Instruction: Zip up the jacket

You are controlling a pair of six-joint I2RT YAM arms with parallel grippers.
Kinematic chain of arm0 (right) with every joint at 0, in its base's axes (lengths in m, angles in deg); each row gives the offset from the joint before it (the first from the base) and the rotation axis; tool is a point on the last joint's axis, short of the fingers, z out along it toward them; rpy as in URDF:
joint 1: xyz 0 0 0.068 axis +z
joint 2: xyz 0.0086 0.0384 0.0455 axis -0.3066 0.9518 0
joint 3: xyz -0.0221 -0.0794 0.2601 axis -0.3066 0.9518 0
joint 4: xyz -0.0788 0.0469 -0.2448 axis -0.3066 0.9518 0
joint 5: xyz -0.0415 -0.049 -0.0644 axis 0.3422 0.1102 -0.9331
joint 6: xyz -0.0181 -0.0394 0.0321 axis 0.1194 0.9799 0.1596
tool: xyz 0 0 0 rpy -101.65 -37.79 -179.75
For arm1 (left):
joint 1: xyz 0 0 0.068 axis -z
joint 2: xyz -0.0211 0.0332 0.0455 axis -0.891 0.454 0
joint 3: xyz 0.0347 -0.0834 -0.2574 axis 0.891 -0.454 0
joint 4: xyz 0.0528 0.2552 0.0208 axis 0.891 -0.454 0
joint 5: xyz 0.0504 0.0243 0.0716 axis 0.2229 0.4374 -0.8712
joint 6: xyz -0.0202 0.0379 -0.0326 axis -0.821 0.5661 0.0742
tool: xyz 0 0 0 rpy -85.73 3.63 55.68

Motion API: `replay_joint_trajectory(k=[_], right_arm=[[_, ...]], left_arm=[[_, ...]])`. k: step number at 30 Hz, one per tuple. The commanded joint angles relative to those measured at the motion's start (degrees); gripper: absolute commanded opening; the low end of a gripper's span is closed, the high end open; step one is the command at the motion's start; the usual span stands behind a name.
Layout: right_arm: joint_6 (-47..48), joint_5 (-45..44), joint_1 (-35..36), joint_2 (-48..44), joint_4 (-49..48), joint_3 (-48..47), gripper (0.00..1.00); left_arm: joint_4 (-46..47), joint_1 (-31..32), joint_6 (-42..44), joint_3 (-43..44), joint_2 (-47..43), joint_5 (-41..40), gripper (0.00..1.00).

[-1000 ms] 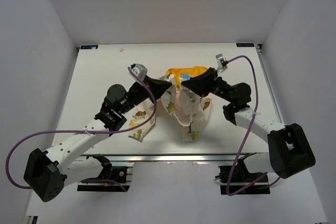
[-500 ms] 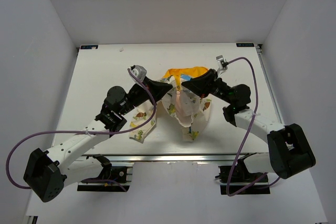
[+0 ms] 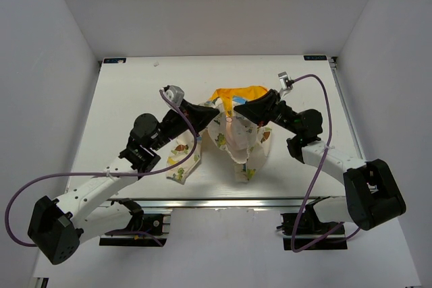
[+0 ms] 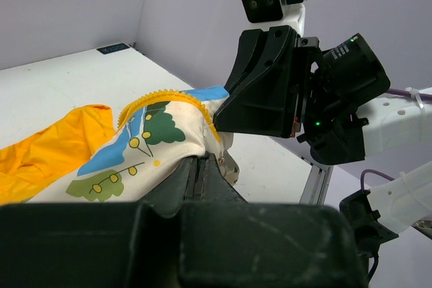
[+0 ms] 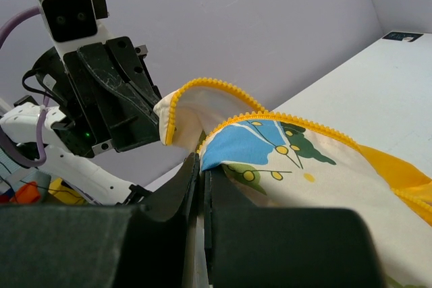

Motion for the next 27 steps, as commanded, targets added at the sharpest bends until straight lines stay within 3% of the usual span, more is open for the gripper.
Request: replay_joint_trajectory(k=[1, 27], right_arm=[[-1.59, 0.75, -0.39, -1.00, -13.98, 0.09, 0.00], [0.34, -1.19, -0.30, -3.81, -9.59, 0.36, 0.00]], left_arm=[[1.17, -0.22, -0.24, -0.04, -1.75, -0.41, 0.00], [6.35, -0.22, -3.05, -0.13, 2.03, 3.28, 0.00]])
